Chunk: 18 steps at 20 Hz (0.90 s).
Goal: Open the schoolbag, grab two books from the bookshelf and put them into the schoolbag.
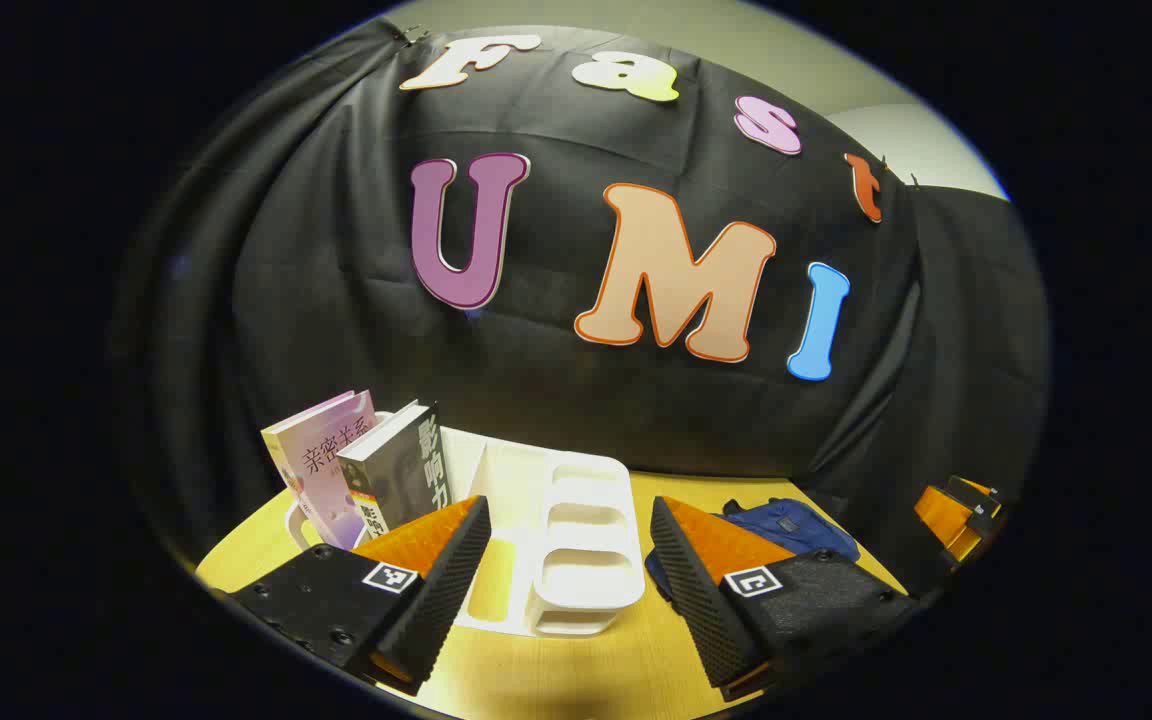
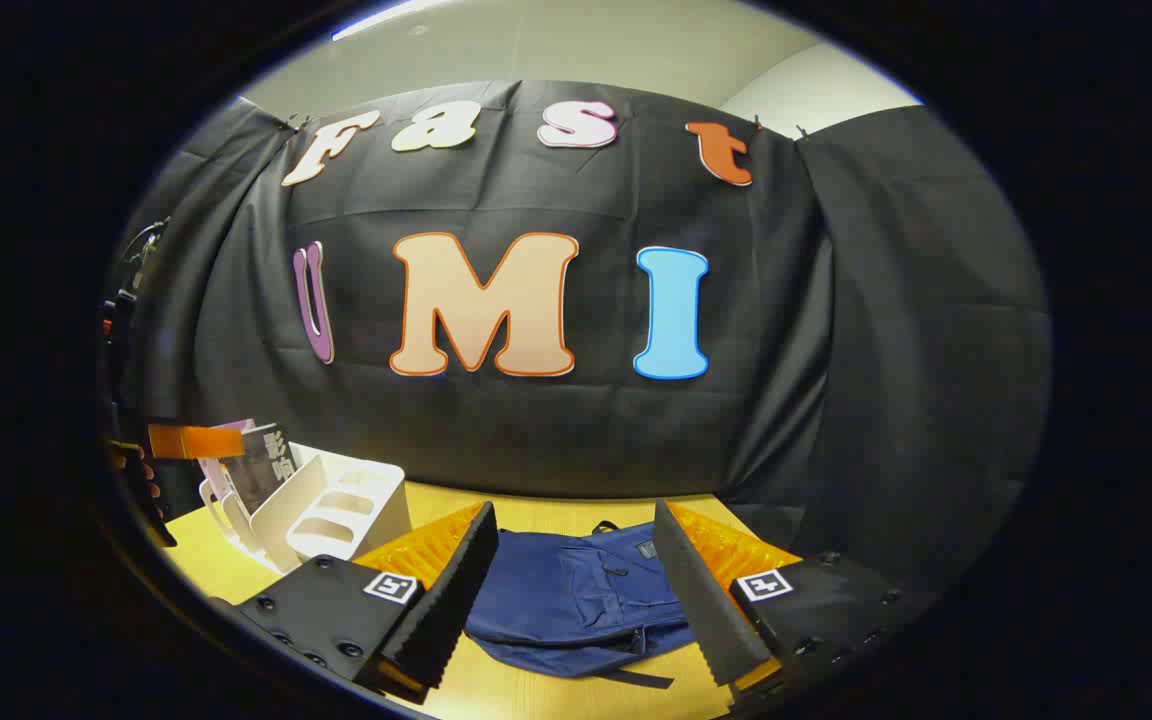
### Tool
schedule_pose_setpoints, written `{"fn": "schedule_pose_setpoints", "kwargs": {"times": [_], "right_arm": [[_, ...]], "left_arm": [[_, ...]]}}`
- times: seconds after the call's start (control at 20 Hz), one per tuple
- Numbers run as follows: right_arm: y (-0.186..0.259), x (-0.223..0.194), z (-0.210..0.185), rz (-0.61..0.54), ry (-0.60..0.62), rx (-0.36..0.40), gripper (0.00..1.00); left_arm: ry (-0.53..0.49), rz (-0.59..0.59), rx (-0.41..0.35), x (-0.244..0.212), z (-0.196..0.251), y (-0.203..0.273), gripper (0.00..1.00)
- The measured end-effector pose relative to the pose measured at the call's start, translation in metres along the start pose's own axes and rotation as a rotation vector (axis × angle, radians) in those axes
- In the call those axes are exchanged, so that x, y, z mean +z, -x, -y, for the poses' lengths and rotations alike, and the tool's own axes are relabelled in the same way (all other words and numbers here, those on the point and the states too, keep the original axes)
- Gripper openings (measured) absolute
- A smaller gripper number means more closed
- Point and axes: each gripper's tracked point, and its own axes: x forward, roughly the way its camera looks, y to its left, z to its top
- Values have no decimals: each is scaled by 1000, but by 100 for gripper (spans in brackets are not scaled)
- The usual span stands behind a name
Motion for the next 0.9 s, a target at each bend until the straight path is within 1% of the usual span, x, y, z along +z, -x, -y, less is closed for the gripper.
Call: {"fn": "schedule_pose_setpoints", "kwargs": {"times": [0.05, 0.25, 0.35, 0.4, 0.5, 0.65, 0.7, 0.75, 0.9], "right_arm": [[-1, 0, 0, -1, 8, 10, 100], [-6, -5, -2, -17, 28, 46, 100], [-8, -6, 1, -19, 39, 52, 99], [-9, -8, 2, -22, 41, 54, 100], [-10, -8, 3, -26, 41, 60, 97], [-11, -9, 4, -26, 43, 64, 97], [-12, -10, 5, -28, 45, 63, 100], [-13, -11, 5, -32, 48, 62, 99], [-14, -14, 5, -37, 44, 65, 99]], "left_arm": [[-3, 0, 2, 0, 2, 0, 95], [-9, -10, 13, -3, 11, -3, 95], [-12, -8, 20, -2, 13, -4, 95], [-13, -9, 22, -3, 15, -5, 95], [-10, -12, 23, -4, 17, -4, 95], [-12, -12, 32, -3, 16, -2, 95], [-11, -14, 34, -5, 17, -2, 95], [-11, -16, 36, -4, 17, 0, 95], [-10, -25, 45, -8, 13, 1, 95]]}}
